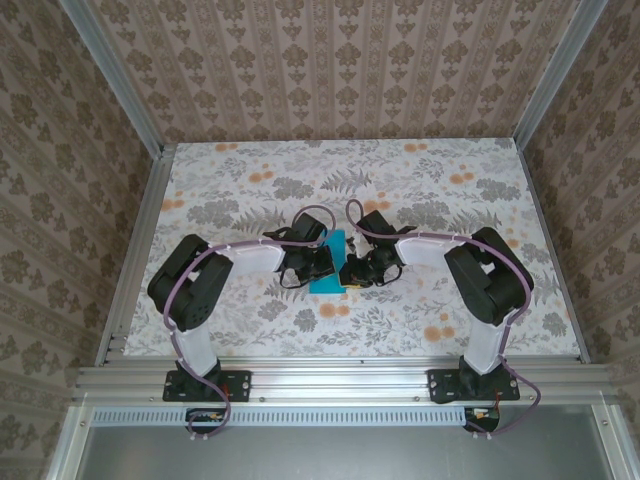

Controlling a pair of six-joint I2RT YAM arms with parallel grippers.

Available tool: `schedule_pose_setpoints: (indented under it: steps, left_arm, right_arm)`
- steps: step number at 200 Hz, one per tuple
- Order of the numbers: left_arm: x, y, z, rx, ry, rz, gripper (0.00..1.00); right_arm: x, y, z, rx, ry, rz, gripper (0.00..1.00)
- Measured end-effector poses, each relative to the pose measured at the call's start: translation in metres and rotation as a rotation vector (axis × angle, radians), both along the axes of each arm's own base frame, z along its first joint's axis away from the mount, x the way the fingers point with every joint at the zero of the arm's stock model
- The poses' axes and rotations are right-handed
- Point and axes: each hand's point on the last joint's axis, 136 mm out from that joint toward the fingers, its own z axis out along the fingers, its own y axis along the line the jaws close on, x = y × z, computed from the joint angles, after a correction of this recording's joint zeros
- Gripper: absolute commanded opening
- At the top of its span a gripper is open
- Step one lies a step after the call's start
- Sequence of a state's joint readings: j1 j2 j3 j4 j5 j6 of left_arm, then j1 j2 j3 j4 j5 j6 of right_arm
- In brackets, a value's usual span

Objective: Fold a paper plane with a square sheet of paper (pick it up from the middle)
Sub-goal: Fold the triangle a second time at the center of the table.

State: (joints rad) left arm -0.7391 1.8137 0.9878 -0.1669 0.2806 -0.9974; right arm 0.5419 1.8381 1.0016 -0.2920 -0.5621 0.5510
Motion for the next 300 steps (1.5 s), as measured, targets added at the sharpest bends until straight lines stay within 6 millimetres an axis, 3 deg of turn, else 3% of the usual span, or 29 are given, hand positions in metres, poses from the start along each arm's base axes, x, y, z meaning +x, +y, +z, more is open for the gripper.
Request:
schedule_pose_setpoints:
  steps: [99,141,159,198,246,300]
  left_arm:
    - [-0.001,0.004,0.000,0.007,0.002,0.024,0.04]
    - [-0.001,0.004,0.000,0.007,0.002,0.026,0.04]
    - [-0.001,0.004,0.000,0.006,0.003,0.028,0.04]
    - [-0.001,0.004,0.000,0.005,0.003,0.028,0.04]
    - [0.000,0.004,0.000,0.004,0.004,0.031,0.04]
    - [0.000,0.012,0.001,0.021,0.007,0.045,0.10]
  right_arm:
    - [-0.004,0.000,-0.006,-0.008,0.019,0.025,0.16]
    - [0.003,0.005,0.033,0.046,-0.066,0.018,0.12]
    - [0.001,0.010,0.039,0.057,-0.077,0.022,0.11]
    - [-0.008,0.016,0.023,0.033,-0.039,0.039,0.11]
    - [-0.012,0.010,-0.008,-0.029,0.021,0.033,0.10]
    - [-0.012,0.010,-0.009,-0.034,0.030,0.034,0.10]
